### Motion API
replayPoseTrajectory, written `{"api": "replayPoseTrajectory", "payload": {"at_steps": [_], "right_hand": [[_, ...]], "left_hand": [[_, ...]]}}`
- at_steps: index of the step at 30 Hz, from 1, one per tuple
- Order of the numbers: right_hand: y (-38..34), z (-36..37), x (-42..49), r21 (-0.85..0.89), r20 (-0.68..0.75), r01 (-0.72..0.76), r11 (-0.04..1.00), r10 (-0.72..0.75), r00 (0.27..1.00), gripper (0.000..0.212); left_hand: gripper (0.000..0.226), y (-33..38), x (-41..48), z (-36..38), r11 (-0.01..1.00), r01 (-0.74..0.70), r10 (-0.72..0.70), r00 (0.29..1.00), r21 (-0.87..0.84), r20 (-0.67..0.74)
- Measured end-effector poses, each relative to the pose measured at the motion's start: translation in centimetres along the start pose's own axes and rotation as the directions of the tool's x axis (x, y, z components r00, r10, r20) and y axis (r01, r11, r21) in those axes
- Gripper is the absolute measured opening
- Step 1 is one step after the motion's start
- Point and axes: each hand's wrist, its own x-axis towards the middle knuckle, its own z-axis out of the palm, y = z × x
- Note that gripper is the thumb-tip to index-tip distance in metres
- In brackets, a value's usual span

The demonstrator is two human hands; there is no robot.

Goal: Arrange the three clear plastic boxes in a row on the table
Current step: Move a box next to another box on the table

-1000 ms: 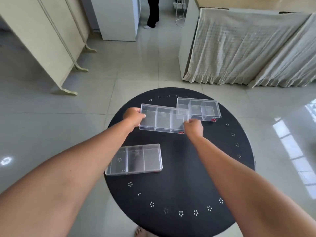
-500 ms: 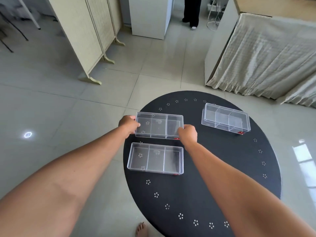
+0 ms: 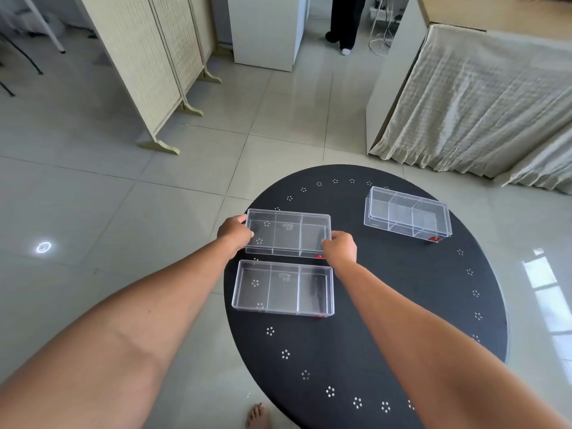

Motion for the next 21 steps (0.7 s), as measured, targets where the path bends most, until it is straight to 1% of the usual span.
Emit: {"api": "replayPoseTrajectory", "payload": {"at_steps": [3,6,10,12,15,17,18,21], "right_hand": [[0.0,0.0,-0.1,0.014,0.013,0.021,1.0,-0.021,1.0,0.024],[0.0,0.0,0.1,0.044,0.016,0.024,0.999,-0.025,1.0,0.03],[0.3,0.1,0.5,0.037,0.015,0.018,0.999,-0.019,1.0,0.038],[0.2,-0.1,0.7,0.02,0.004,0.023,1.0,-0.023,1.0,0.047],[0.1,-1.3,1.3,-0.013,-0.044,0.046,0.999,-0.046,0.998,0.053],[0.1,-3.0,2.2,-0.025,-0.078,0.041,0.999,-0.042,0.996,0.052],[0.1,-4.0,2.7,-0.032,-0.095,0.035,0.999,-0.038,0.995,0.052],[0.5,-7.5,4.5,-0.05,-0.177,-0.004,0.999,-0.005,0.984,0.048]], "left_hand": [[0.06,-0.1,-0.1,0.0,1.0,-0.02,0.02,1.0,0.009,0.007],[0.055,0.0,0.1,0.1,0.999,-0.038,0.038,0.999,0.03,0.0],[0.056,0.1,0.1,0.4,0.994,-0.052,0.055,0.998,0.101,-0.031],[0.056,0.5,-0.1,0.7,0.981,-0.047,0.058,0.997,0.186,-0.051],[0.063,1.9,-0.6,1.0,0.938,-0.042,0.101,0.983,0.345,-0.155],[0.06,3.5,-1.0,1.6,0.921,-0.121,0.206,0.958,0.371,-0.199],[0.057,4.4,-1.2,2.0,0.917,-0.174,0.256,0.947,0.358,-0.196],[0.047,7.4,-1.4,4.4,0.903,-0.299,0.347,0.931,0.307,-0.115]]}}
